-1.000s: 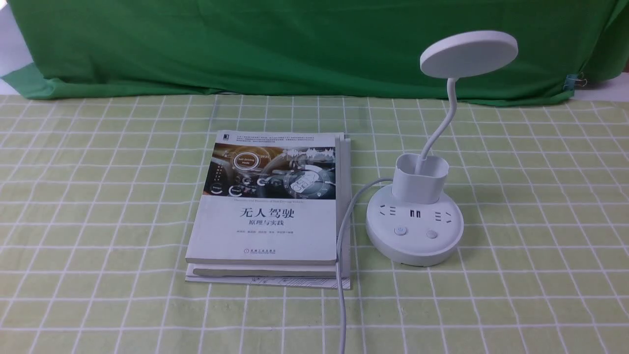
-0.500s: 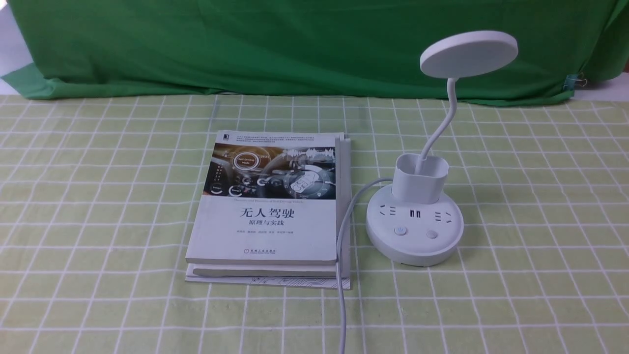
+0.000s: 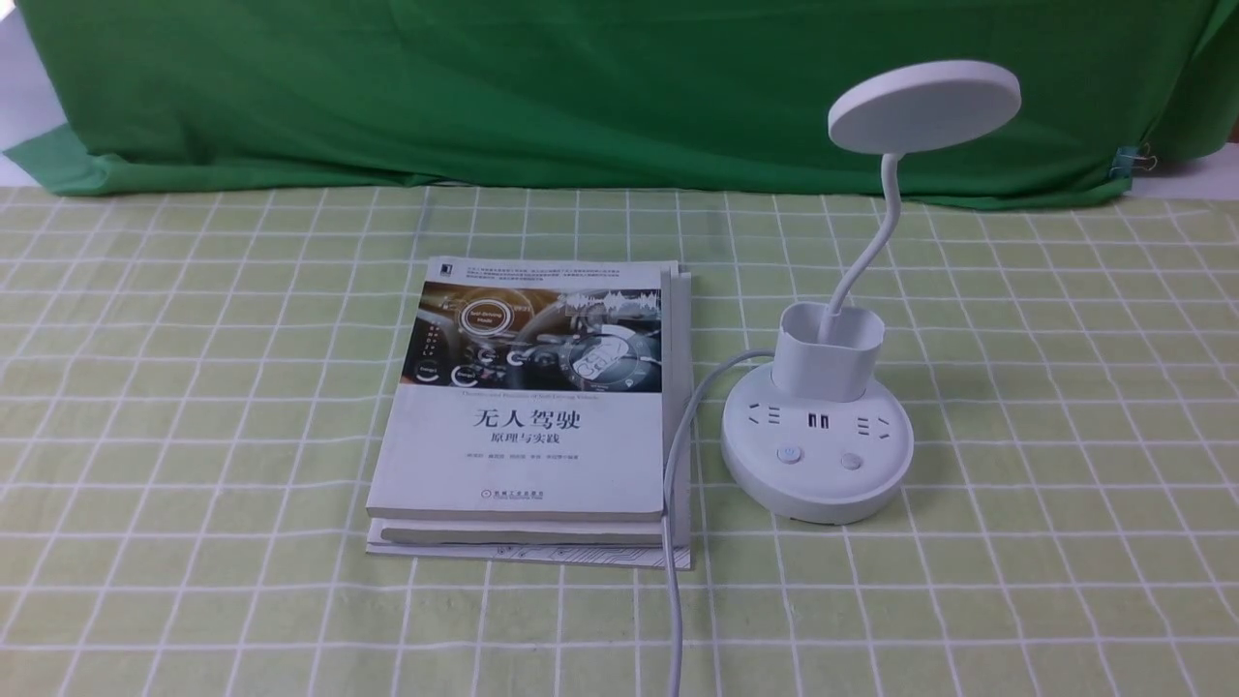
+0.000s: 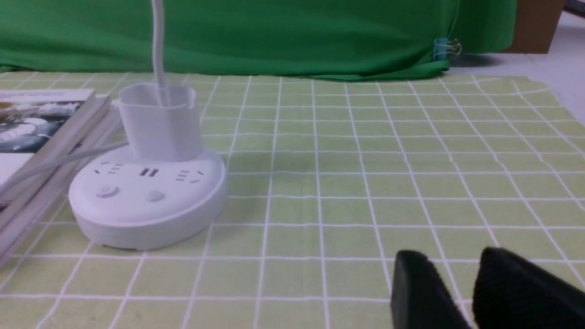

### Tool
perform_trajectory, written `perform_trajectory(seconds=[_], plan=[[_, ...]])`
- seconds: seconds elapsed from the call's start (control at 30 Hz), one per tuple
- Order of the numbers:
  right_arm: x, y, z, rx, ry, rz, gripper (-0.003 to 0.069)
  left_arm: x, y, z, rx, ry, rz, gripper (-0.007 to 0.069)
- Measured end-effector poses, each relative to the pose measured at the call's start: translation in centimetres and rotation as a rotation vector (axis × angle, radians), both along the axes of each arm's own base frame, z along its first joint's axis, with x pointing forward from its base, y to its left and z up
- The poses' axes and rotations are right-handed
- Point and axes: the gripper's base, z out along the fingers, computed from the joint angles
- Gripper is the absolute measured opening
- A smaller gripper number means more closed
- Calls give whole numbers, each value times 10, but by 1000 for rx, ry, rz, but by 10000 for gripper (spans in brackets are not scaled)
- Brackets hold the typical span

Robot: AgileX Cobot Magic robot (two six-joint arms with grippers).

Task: Turn on the table lamp on the green coffee tablecloth with your hand.
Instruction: 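Press the button on the base of the white desk lamp with the right gripper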

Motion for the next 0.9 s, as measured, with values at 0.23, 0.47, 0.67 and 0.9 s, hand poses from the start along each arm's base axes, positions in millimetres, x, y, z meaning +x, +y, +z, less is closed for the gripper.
perform_trajectory(seconds=[0.23,0.47,0.67,0.9], plan=[[0,0,2,99,-19,-16,245,0,0,0,0,0,0,20],[1,0,14,364,-132,-36,245,0,0,0,0,0,0,20],[1,-1,24,662,-230,-27,245,0,0,0,0,0,0,21],[1,-1,26,693,-230,-25,130,0,0,0,0,0,0,22]])
